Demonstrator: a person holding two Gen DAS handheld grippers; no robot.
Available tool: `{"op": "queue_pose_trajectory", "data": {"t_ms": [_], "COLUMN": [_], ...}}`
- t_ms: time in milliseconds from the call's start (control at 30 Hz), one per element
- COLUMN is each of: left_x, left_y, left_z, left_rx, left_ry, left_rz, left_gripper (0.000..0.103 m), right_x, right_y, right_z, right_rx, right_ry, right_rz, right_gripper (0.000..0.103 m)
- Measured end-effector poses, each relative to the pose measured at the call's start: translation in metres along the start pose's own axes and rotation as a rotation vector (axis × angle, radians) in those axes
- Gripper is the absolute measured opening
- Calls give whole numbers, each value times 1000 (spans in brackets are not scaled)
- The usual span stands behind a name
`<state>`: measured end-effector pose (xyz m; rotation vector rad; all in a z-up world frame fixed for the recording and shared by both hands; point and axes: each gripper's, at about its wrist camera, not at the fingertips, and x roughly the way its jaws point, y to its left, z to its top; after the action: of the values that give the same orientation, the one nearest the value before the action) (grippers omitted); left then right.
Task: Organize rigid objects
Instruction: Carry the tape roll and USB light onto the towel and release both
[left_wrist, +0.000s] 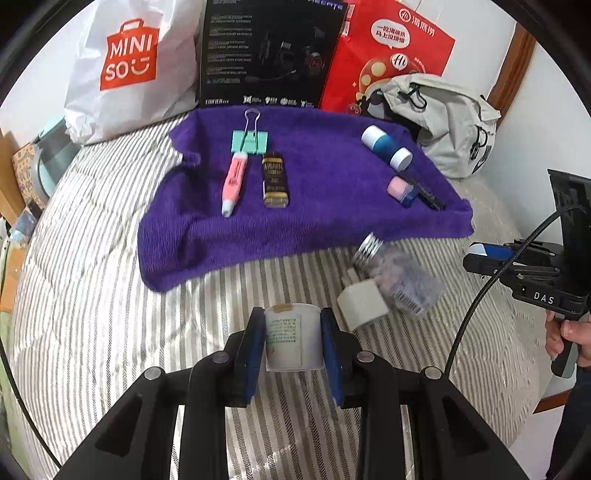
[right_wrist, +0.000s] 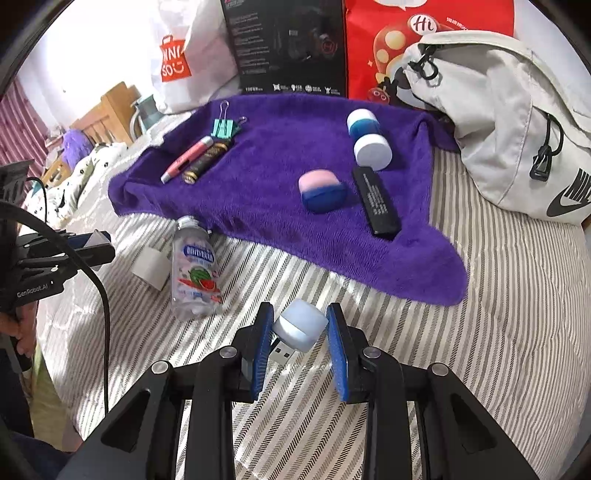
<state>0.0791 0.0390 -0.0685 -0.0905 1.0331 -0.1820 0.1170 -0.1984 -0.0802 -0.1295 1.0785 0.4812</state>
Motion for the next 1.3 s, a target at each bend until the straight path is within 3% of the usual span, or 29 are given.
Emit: {"op": "queue_pose_trajectory", "data": {"t_ms": [400,767,1000,1300], "left_x": [-5,8,18,32], "left_y": [3,13,19,29], "left_z": [36,68,81,86], "left_rx": [3,-7,-11,-29], "left_ry": [-37,-44,-39,-23], "left_rz": [-7,-6,-7,-16], "left_gripper": [28,28,28,28], "right_x": [-15,-3,25,85], "right_y": [-1,-8,-16,-22], "right_z": [33,74,110,139], "right_rx": [-26,-25,-25,-44], "right_ry": [-55,-79,-70,6], "right_rz": [27,55,52,2], "right_gripper": [29,29,29,29]}}
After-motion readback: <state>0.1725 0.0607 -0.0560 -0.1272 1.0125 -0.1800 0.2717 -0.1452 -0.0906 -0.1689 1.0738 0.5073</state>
